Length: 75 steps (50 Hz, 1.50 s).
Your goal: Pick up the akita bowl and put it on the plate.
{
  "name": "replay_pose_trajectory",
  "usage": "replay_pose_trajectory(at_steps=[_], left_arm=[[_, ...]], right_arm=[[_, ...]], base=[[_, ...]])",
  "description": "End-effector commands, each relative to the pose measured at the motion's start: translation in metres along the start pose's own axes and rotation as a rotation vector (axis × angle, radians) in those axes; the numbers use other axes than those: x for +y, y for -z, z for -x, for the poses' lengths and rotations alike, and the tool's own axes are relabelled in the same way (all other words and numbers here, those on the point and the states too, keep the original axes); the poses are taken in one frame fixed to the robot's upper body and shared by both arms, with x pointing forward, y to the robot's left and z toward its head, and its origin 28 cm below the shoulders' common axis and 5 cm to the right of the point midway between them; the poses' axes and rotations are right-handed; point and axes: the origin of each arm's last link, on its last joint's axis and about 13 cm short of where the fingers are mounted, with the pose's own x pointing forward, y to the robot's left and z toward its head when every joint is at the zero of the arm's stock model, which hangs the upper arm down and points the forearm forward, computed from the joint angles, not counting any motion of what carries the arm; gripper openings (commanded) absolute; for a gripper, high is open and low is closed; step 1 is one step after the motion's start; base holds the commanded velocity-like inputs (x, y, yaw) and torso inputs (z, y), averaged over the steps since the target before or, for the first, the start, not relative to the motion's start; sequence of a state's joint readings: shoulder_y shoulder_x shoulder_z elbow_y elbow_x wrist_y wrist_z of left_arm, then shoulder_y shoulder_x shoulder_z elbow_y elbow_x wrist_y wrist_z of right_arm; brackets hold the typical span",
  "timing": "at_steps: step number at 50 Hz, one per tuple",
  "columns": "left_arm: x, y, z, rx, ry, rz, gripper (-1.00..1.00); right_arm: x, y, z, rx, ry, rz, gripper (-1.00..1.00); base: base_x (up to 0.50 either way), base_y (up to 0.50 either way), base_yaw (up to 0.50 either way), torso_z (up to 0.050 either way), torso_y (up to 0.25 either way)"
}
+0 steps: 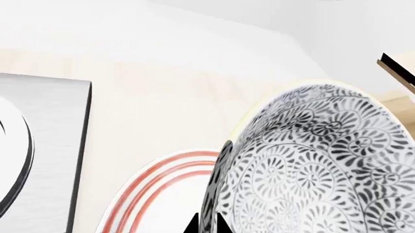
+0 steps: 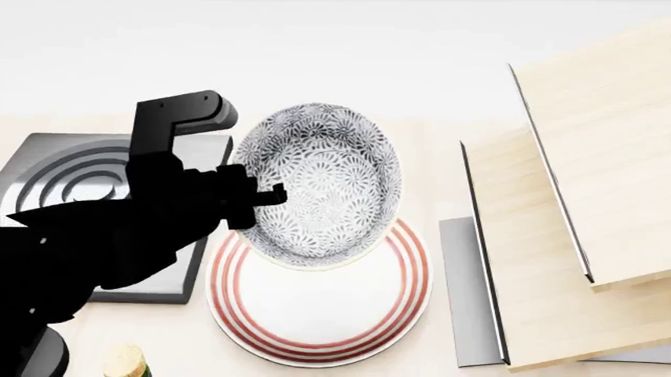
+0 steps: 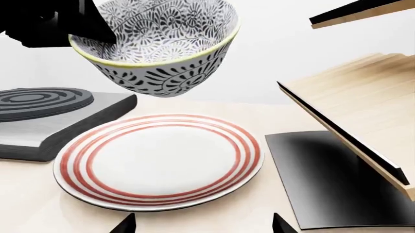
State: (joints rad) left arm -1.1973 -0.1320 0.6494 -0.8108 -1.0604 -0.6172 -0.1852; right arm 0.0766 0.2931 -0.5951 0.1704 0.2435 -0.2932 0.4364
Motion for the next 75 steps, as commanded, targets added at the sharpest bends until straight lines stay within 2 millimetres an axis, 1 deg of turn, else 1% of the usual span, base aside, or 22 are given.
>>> replay_pose_trajectory(at_steps=[1,2,4,5,7,31,33,34,37,39,43,54,59,61,62,63,64,66,67,68,69,75], left_arm=[[-0.002,-0.004,0.001,-0.041,0.001,-0.053,-1.0],[-0.002,-0.004,0.001,-0.037,0.002,-0.039,-1.0],[-0.002,-0.002,0.001,-0.053,-0.011,-0.1,-1.0],[-0.002,-0.003,0.001,-0.024,0.005,0.002,-1.0],[-0.001,-0.004,0.0,-0.038,-0.006,-0.032,-1.0],[0.002,-0.004,-0.004,-0.052,-0.035,0.04,-1.0],[0.002,-0.003,-0.004,-0.058,-0.038,0.03,-1.0],[0.002,0.0,-0.005,-0.055,-0.039,-0.048,-1.0],[0.002,0.003,-0.007,-0.071,-0.052,-0.089,-1.0],[0.001,0.002,-0.007,-0.053,-0.034,-0.013,-1.0],[-0.001,0.001,-0.006,-0.068,-0.02,0.011,-1.0],[-0.001,0.003,-0.008,-0.057,-0.019,0.014,-1.0],[-0.001,0.003,-0.009,-0.043,-0.02,0.065,-1.0],[-0.001,0.005,-0.01,-0.052,-0.027,0.033,-1.0],[0.0,0.006,-0.01,-0.016,-0.019,0.083,-1.0],[0.0,0.006,-0.01,-0.027,-0.02,0.069,-1.0],[-0.001,0.006,-0.009,0.017,0.022,0.137,-1.0],[-0.002,0.007,-0.008,0.019,0.034,0.13,-1.0],[-0.002,0.007,-0.007,0.052,0.07,0.204,-1.0],[-0.002,0.007,-0.007,0.043,0.075,0.182,-1.0],[-0.002,0.005,-0.007,0.053,0.071,0.23,-1.0],[0.0,0.004,-0.007,0.065,0.075,0.287,-1.0]], right_arm=[[0.0,0.0,0.0,-0.001,-0.001,0.001,1.0],[0.0,0.0,0.0,-0.001,0.0,0.001,1.0],[0.0,0.0,0.0,-0.001,0.002,0.001,1.0],[0.0,0.0,0.0,0.0,0.002,0.0,1.0],[0.001,0.0,0.0,0.0,-0.001,0.002,1.0],[0.001,0.001,0.0,0.003,-0.002,0.001,1.0],[0.001,0.001,0.0,0.004,-0.002,0.002,1.0],[0.001,0.001,0.0,0.003,-0.002,0.002,1.0],[0.001,0.001,0.0,0.004,-0.003,0.002,1.0],[0.001,0.001,0.0,0.003,-0.003,0.002,1.0],[0.001,0.001,0.0,0.003,-0.003,0.003,1.0],[0.001,0.003,0.0,0.005,-0.005,0.003,1.0],[0.001,0.004,-0.001,0.006,-0.005,0.003,1.0],[0.001,0.004,-0.001,0.007,-0.005,0.004,1.0],[0.001,0.004,-0.001,0.007,-0.005,0.004,1.0],[0.001,0.004,-0.001,0.008,-0.005,0.004,1.0],[0.001,0.004,-0.001,0.009,-0.004,0.004,1.0],[0.001,0.004,-0.001,0.009,-0.005,0.004,1.0],[0.001,0.005,-0.001,0.009,-0.005,0.004,1.0],[0.001,0.005,-0.001,0.009,-0.005,0.004,1.0],[0.001,0.005,-0.001,0.009,-0.005,0.004,1.0],[0.002,0.004,-0.001,0.01,-0.008,0.005,1.0]], base=[[0.0,0.0,0.0,0.0,0.0],[0.0,0.0,0.0,0.0,-0.094],[0.0,0.0,0.0,0.0,-0.245],[0.0,0.0,0.0,0.0,-0.25],[0.0,0.0,0.0,0.0,-0.094],[0.0,0.0,0.0,0.0,-0.002],[0.0,0.0,0.0,0.0,0.0],[0.0,0.0,0.0,0.0,0.0],[0.0,0.0,0.0,0.0,-0.133],[0.0,0.0,0.0,0.0,-0.25],[0.0,0.0,0.0,0.0,-0.066],[0.0,0.0,0.0,0.0,0.0],[0.0,0.0,0.0,0.0,0.0],[0.0,0.0,0.0,0.0,0.0],[0.0,0.0,0.0,0.0,0.0],[0.0,0.0,0.0,0.0,0.0],[0.0,0.0,0.0,0.0,0.0],[0.0,0.0,0.0,0.0,0.0],[0.0,0.0,0.0,0.0,0.0],[0.0,0.0,0.0,0.0,0.0],[0.0,0.0,0.0,0.0,0.0],[0.0,0.0,0.0,0.0,0.0]])
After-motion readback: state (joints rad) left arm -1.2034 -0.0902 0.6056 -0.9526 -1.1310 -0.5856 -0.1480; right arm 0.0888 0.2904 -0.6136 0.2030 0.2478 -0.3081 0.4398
